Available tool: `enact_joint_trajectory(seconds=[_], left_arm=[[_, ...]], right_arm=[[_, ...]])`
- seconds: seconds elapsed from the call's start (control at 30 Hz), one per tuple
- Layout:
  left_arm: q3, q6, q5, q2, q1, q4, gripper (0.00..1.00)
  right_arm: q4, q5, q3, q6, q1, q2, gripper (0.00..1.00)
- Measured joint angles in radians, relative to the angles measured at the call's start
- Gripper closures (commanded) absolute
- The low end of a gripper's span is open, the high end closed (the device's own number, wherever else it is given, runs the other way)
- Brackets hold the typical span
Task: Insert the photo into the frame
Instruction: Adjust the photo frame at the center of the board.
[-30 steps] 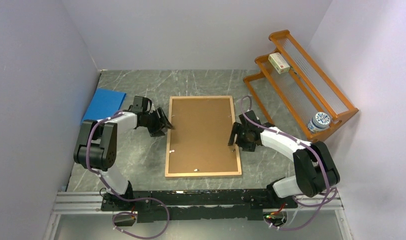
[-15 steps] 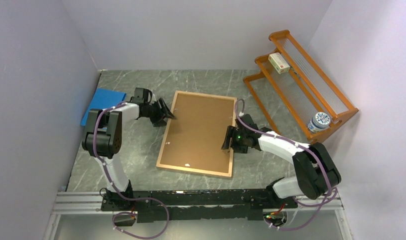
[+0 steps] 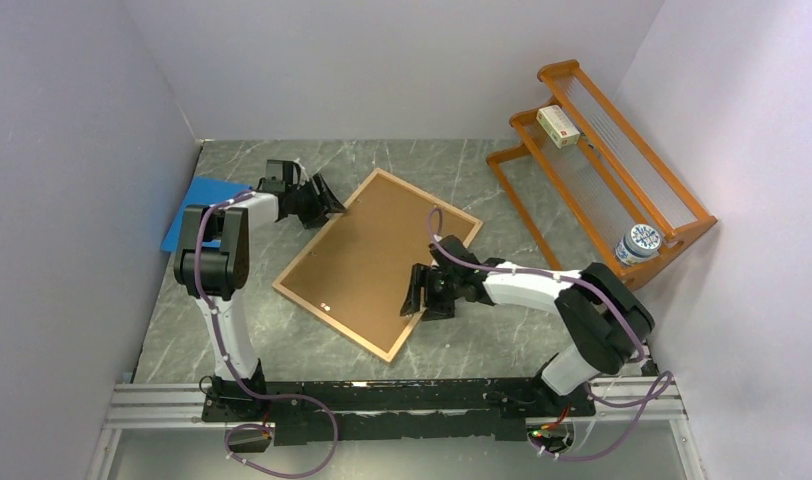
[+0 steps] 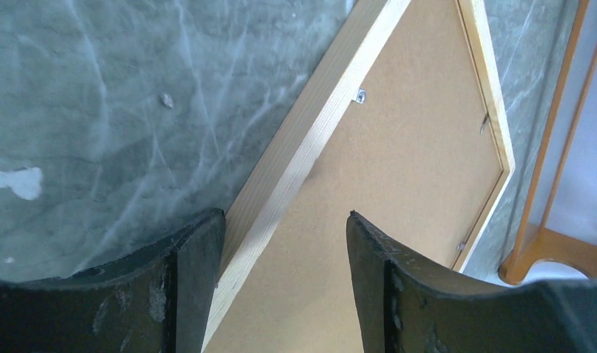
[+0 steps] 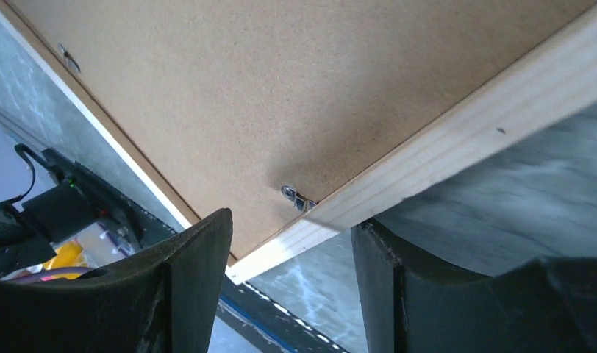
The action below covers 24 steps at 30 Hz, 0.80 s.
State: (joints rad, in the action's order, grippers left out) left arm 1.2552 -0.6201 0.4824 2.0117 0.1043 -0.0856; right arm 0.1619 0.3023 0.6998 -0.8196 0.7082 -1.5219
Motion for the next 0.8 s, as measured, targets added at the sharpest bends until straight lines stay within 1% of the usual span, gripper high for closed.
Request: enact_joint_trajectory(seconds=[0.07, 0.2, 0.33, 0.47, 0.57, 0.67, 0.8], left_arm=[[0.008, 0.005, -0.008, 0.004, -0.010, 0.003, 0.31], [0.008, 0.007, -0.017, -0.003, -0.027, -0.020, 0.28], [-0.016, 0.011, -0.069, -0.070, -0.048, -0.149, 0.26], [-0.039, 0.017, -0.157, -0.180, -0.064, -0.265, 0.26], [-0.065, 0.009, -0.245, -0.301, -0.070, -0.334, 0.26], [-0.119, -0.013, -0.337, -0.447, -0.070, -0.393, 0.25], [-0.265, -0.065, -0.414, -0.640, -0.070, -0.450, 0.25]], right_arm=[[0.005, 0.000, 0.033, -0.029, 0.030, -0.034, 0.35], [0.066, -0.162, 0.076, -0.117, 0.101, -0.036, 0.33], [0.116, -0.338, 0.080, -0.144, 0.115, 0.013, 0.32], [0.162, -0.432, 0.118, -0.117, 0.111, 0.077, 0.32], [0.157, -0.442, 0.157, -0.075, 0.114, 0.090, 0.32], [0.129, -0.418, 0.180, -0.023, 0.117, 0.087, 0.31], [0.071, -0.327, 0.212, 0.018, 0.119, 0.051, 0.31]])
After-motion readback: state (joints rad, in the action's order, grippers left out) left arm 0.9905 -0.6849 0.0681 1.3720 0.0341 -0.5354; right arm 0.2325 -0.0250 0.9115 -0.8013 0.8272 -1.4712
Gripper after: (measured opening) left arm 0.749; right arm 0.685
